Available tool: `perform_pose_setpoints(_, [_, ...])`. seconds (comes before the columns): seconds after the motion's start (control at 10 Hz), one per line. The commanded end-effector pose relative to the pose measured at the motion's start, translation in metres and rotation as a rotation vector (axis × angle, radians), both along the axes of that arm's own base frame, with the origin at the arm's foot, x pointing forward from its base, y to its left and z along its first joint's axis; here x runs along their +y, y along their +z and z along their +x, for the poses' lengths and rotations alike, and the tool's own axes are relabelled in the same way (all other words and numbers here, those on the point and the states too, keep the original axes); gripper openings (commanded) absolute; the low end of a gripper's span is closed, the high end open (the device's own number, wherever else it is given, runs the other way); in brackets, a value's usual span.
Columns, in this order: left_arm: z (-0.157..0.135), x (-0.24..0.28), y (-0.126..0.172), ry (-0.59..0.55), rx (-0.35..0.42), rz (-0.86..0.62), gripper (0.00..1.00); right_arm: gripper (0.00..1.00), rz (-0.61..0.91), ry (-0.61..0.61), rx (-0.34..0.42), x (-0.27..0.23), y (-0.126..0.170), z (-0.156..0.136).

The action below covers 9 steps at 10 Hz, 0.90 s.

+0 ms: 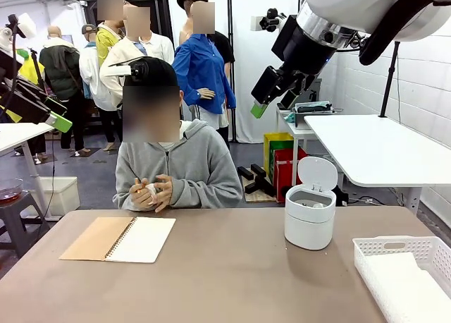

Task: Sort the paper based on its condition.
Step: If a person hands you a paper, place it in the Organizing basket , and if it's crumpled, put it in the Trash can.

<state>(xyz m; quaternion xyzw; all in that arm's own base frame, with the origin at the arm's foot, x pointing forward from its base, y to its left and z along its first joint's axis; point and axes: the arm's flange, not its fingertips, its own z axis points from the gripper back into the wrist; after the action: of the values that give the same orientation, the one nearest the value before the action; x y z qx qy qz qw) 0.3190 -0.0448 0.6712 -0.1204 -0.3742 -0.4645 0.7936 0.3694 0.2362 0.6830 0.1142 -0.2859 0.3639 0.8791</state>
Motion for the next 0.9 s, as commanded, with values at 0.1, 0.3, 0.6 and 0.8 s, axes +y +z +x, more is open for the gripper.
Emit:
perform_pose_setpoints(0.1, [-0.0003, 0.0010, -0.0012, -0.005, 0.005, -0.006, 1.00, 1.00, -0.003, -0.009, 0.000, 0.0004, 0.0004, 0.0003])
perform_pose_setpoints(0.3, [-0.0003, 0.0010, -0.0012, -0.005, 0.005, -0.006, 1.00, 1.00, -0.003, -0.009, 0.000, 0.0004, 0.0004, 0.0003])
perform_pose_setpoints(0.6, [-0.0003, 0.0010, -0.0012, -0.005, 0.005, -0.006, 1.00, 1.00, -0.003, -0.009, 0.000, 0.0004, 0.0004, 0.0003])
perform_pose_setpoints(0.8, [-0.0003, 0.0010, -0.0012, -0.005, 0.005, -0.006, 1.00, 1.00, -0.003, -0.009, 0.000, 0.0004, 0.0004, 0.0003])
